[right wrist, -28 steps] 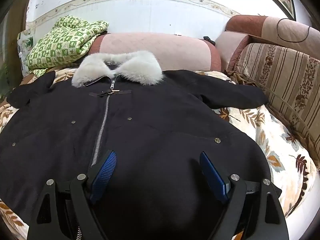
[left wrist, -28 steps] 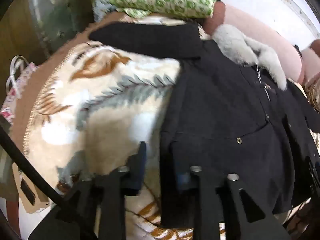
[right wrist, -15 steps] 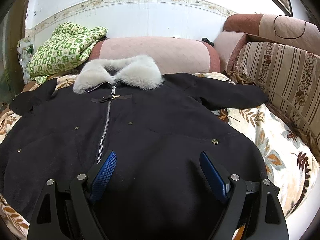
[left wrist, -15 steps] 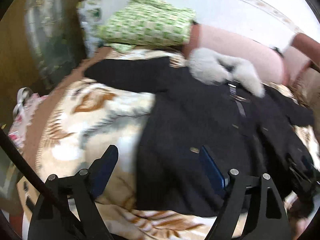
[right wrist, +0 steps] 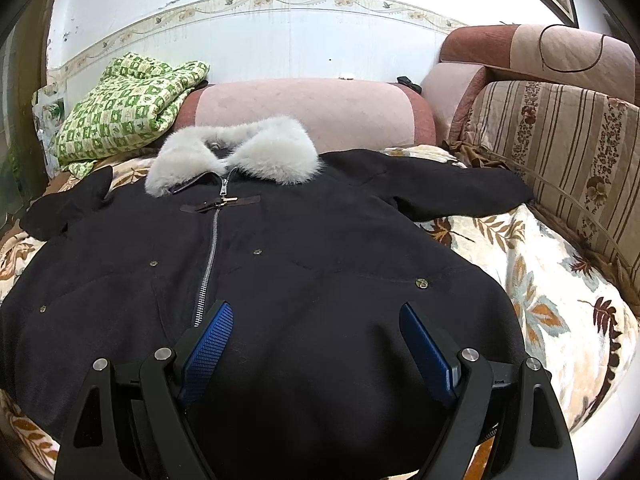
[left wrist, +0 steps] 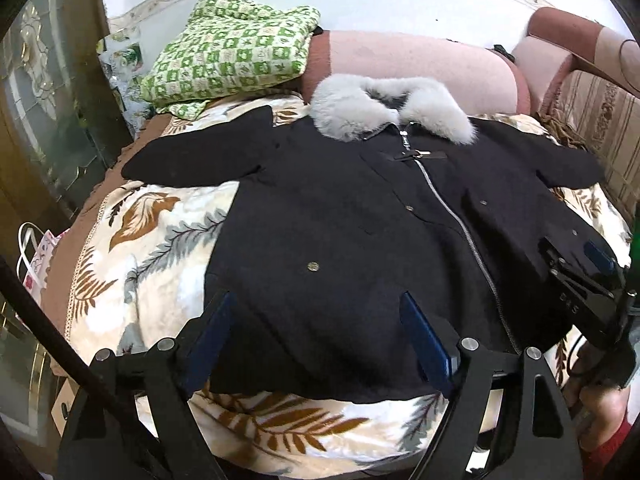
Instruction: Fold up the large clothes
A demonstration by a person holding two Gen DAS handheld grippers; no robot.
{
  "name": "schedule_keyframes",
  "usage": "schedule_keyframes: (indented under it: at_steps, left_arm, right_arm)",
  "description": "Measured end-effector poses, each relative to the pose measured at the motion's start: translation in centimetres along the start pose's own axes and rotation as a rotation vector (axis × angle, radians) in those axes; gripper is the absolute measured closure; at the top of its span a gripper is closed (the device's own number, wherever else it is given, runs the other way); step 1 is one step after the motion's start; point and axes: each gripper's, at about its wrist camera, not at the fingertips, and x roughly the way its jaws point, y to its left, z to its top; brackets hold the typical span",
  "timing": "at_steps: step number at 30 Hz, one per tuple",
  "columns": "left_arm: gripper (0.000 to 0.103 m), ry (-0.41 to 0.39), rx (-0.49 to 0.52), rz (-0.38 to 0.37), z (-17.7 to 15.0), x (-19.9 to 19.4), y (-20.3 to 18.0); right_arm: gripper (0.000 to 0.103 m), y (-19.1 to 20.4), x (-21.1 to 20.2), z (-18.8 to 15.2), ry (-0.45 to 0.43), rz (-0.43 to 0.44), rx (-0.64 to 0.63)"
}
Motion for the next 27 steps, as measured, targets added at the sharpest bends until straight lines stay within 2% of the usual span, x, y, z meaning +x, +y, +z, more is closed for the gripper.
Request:
schedule_keyframes:
  at_steps: [7, 27]
  left_arm:
    - [0.020, -0.027, 0.038, 0.026, -0.60, 0.17, -0.82]
    - [0.020, -0.031, 0.020, 0.009, -0.76, 0.53, -0.91]
  right_arm:
    - [0.015, -0.04, 0.06, -0.05, 0.006, -0.006, -0.002]
    - [0.013, 0.02, 0.37, -0.17, 0.017, -0.010, -0.008]
